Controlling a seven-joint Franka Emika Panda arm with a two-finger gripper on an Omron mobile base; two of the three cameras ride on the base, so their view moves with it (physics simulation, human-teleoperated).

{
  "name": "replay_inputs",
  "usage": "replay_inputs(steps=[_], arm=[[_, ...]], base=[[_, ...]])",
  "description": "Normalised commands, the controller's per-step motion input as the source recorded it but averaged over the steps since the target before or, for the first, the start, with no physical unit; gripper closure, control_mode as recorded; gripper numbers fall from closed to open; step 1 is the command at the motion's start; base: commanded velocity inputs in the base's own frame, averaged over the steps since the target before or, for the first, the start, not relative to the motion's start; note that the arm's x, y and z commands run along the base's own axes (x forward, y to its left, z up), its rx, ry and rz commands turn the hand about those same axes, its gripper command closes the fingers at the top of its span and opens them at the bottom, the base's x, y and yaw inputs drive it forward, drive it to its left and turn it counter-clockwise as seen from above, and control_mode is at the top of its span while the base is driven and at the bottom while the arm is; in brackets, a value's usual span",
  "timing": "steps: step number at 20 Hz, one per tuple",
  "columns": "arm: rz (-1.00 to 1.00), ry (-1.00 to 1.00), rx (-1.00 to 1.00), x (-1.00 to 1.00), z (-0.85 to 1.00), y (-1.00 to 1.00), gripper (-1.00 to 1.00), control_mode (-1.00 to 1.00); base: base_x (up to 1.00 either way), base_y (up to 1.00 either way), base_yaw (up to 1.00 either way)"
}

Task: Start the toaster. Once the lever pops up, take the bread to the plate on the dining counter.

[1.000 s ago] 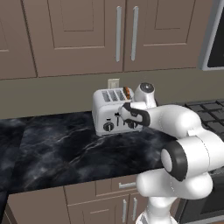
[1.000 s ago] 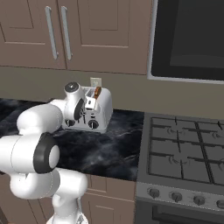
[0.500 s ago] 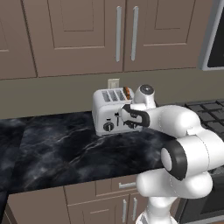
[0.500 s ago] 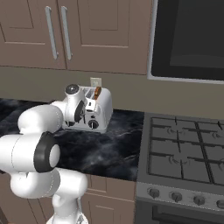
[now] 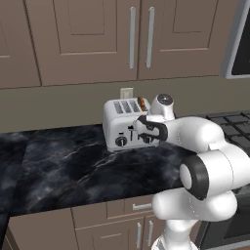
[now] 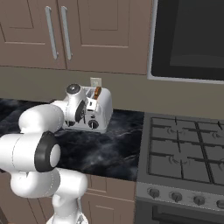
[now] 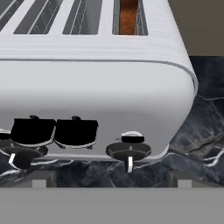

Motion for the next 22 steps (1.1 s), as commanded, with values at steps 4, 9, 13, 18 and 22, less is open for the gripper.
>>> replay_inputs(steps=[4, 9, 13, 18, 22], arm=[[0.0, 0.0, 0.0, 0.05, 0.01, -0.09, -1.0, -1.0], [0.0, 0.0, 0.0, 0.1, 0.0, -0.07, -1.0, -1.0], [0.0, 0.0, 0.0, 0.1, 0.0, 0.0, -1.0, -1.0], [0.0, 0.04, 0.0, 0.02, 0.0, 0.0, -1.0, -1.0], [0.0, 0.07, 0.0, 0.0, -0.06, 0.0, -1.0, -1.0]], base=[[0.0, 0.0, 0.0], [0.0, 0.0, 0.0], [0.0, 0.0, 0.0], [0.0, 0.0, 0.0], [0.0, 0.0, 0.0]])
